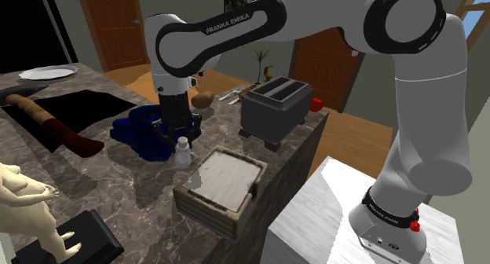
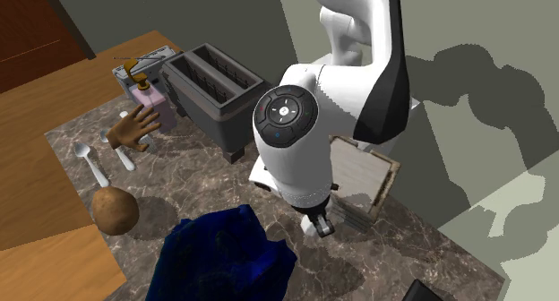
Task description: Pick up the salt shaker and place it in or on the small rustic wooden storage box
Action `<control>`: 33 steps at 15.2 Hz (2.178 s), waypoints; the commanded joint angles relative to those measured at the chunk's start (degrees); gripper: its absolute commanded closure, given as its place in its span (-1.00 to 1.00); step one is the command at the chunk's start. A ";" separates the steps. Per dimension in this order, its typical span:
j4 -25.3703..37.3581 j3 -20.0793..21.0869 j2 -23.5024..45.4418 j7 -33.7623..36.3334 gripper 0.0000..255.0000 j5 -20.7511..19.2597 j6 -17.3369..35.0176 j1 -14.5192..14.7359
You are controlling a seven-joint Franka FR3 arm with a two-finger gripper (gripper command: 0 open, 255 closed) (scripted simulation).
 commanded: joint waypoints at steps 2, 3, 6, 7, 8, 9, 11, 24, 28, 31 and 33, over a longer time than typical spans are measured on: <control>1.53 0.11 -0.56 0.18 1.00 0.15 -2.07 -0.01; 2.03 0.14 -0.75 0.23 1.00 0.21 -2.75 -0.02; 3.62 0.25 -1.26 0.40 1.00 0.35 -4.81 -0.03; 4.19 0.28 -1.41 0.47 1.00 0.39 -5.51 -0.02; 4.77 0.31 -1.54 0.53 1.00 0.42 -6.22 -0.02; 5.37 0.34 -1.66 0.60 1.00 0.45 -6.92 -0.01; 6.63 0.39 -1.87 0.75 1.00 0.51 -8.36 0.02; 7.03 1.14 -7.55 1.37 1.00 2.35 -14.08 -0.64; -5.52 1.83 -17.84 0.39 1.00 6.17 -11.21 -1.98; -13.43 2.03 -25.16 -0.45 1.00 9.09 -10.15 -2.28; -18.16 2.04 -29.93 -0.97 1.00 11.00 -9.90 -2.18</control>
